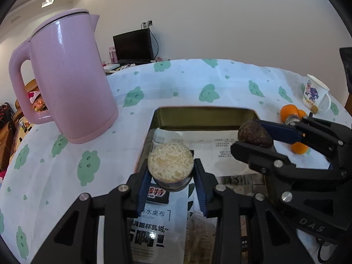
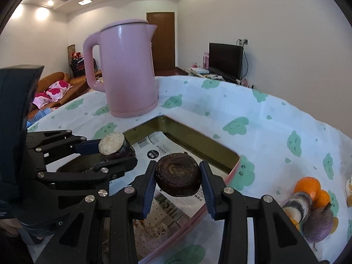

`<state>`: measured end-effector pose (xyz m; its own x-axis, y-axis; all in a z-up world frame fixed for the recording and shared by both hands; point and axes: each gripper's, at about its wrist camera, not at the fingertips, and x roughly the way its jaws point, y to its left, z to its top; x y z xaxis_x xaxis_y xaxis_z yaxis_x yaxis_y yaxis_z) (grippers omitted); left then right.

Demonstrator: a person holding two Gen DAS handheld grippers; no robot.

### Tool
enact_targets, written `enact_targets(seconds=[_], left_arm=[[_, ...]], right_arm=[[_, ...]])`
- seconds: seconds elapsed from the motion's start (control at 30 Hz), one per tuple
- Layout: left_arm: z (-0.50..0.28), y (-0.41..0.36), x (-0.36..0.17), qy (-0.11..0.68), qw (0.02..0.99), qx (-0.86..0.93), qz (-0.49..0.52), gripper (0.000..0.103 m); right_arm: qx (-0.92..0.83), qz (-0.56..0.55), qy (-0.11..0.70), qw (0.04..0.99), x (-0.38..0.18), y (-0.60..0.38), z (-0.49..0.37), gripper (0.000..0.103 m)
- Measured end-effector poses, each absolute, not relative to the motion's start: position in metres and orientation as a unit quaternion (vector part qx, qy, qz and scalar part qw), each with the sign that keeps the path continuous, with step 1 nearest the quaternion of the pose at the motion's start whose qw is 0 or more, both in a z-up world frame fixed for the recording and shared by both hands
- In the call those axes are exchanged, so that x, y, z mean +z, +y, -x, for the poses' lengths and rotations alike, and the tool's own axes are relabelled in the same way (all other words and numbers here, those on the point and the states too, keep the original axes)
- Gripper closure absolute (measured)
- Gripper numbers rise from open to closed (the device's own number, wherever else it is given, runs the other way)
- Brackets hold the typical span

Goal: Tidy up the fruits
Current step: 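Lower the cake into the pink tin and open the left tool while the right tool releases the chestnut there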

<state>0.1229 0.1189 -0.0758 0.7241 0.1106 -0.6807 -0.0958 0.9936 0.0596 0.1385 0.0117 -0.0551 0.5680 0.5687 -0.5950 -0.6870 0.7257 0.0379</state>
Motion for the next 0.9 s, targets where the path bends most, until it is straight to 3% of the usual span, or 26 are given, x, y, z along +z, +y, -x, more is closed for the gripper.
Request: enact_targets(seconds=[0.27,0.4,0.63,0.9], left_arm=[[-0.119,0.116,-0.078,0.363,0.93,0.062,-0.02,0.062],[-0.114,0.119,-0.075,0.36,0.931,0.063,-0.007,0.051],[-0.095,0.102,-0.06,0.324,0.944,0.051,0.008,0.03],[-0.083,0.046,-0.043,0.292,0.956,0.001,0.0,0.026]], right_arm=[[0.356,0.093,0.31,0.876,-0.061,0.011,-0.143,0.061],[0.349,0.082,0.304,0.883,-0.057,0.003,-0.142,0.049],[0.336,0.063,0.274,0.899,-0.038,-0.031,-0.128,0.047],[0.278,0.062,0.253,0.925,-0.024,-0.102,-0.114,0.044]])
